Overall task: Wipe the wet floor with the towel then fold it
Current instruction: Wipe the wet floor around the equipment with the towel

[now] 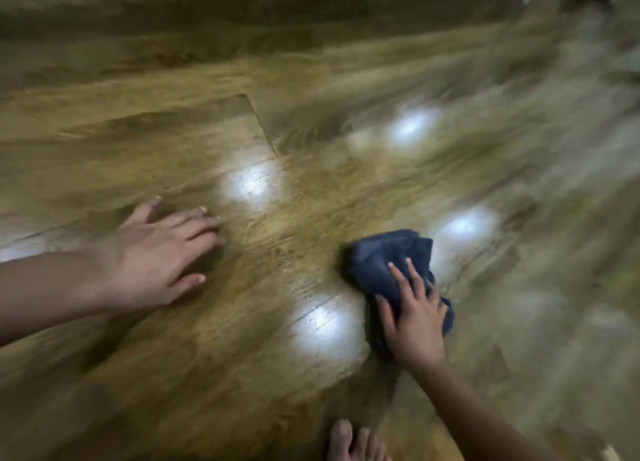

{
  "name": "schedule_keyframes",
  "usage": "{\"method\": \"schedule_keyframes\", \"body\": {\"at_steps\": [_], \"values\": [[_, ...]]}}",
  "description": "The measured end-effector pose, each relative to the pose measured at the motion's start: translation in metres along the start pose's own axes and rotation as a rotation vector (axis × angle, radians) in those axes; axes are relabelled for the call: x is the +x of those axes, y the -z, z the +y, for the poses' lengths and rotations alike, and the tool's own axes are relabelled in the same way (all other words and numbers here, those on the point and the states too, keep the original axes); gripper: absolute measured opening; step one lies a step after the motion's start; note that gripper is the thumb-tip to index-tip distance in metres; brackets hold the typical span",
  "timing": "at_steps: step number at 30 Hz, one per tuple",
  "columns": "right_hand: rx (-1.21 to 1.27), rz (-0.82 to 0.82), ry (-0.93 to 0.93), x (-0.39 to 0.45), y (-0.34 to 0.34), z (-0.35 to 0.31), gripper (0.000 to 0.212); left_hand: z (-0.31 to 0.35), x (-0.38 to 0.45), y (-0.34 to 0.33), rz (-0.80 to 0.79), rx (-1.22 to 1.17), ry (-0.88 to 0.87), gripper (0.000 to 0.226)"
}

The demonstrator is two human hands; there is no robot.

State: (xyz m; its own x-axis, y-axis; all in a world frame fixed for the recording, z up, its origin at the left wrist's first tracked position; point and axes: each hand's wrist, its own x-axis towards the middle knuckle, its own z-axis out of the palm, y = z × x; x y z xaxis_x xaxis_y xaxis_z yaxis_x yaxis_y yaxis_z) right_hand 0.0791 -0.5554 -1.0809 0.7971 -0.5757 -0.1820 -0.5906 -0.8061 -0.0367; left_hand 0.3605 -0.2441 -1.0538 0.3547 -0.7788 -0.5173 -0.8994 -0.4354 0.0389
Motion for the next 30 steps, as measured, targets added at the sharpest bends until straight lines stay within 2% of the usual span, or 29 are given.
{"method": "schedule_keyframes", "body": {"at_steps": [3,6,7,9,12,16,19,21,23,25,27,30], "values": [[0.073,0.068,-0.29,0.008,0.0,0.03,0.058,0.025,0.032,-0.002,0.01,-0.006,0.044,0.077],[0.178,0.139,-0.621,0.051,-0.003,0.012,0.058,0.039,0.056,0.002,0.054,-0.166,0.186,0.083],[0.199,0.153,-0.695,0.066,-0.002,0.0,0.058,0.041,0.061,0.002,0.06,-0.213,0.22,0.083],[0.202,0.158,-0.706,0.09,0.002,-0.028,0.059,0.042,0.068,0.003,0.113,-0.276,0.257,0.083],[0.161,0.112,-0.45,0.096,0.008,-0.078,0.061,0.037,0.074,0.007,0.272,-0.35,0.289,0.084],[0.095,0.03,0.184,0.039,-0.006,-0.146,0.067,0.028,0.092,0.011,0.403,-0.417,0.319,0.083],[-0.019,-0.051,0.58,-0.005,-0.019,-0.152,0.068,0.031,0.097,0.008,0.459,-0.441,0.273,0.08],[-0.06,-0.061,0.669,-0.009,-0.02,-0.131,0.067,0.041,0.094,0.002,0.494,-0.405,0.203,0.075],[-0.049,-0.065,0.621,-0.003,-0.017,-0.103,0.068,0.056,0.09,-0.001,0.517,-0.406,0.125,0.069],[0.001,-0.039,0.487,0.008,-0.012,-0.069,0.067,0.069,0.087,-0.003,0.503,-0.37,0.107,0.064],[0.038,-0.003,0.304,0.019,-0.007,-0.027,0.067,0.077,0.085,-0.005,0.464,-0.326,0.12,0.065],[0.043,0.025,-0.068,0.039,0.005,0.046,0.064,0.074,0.085,-0.004,0.412,-0.362,0.132,0.067]]}}
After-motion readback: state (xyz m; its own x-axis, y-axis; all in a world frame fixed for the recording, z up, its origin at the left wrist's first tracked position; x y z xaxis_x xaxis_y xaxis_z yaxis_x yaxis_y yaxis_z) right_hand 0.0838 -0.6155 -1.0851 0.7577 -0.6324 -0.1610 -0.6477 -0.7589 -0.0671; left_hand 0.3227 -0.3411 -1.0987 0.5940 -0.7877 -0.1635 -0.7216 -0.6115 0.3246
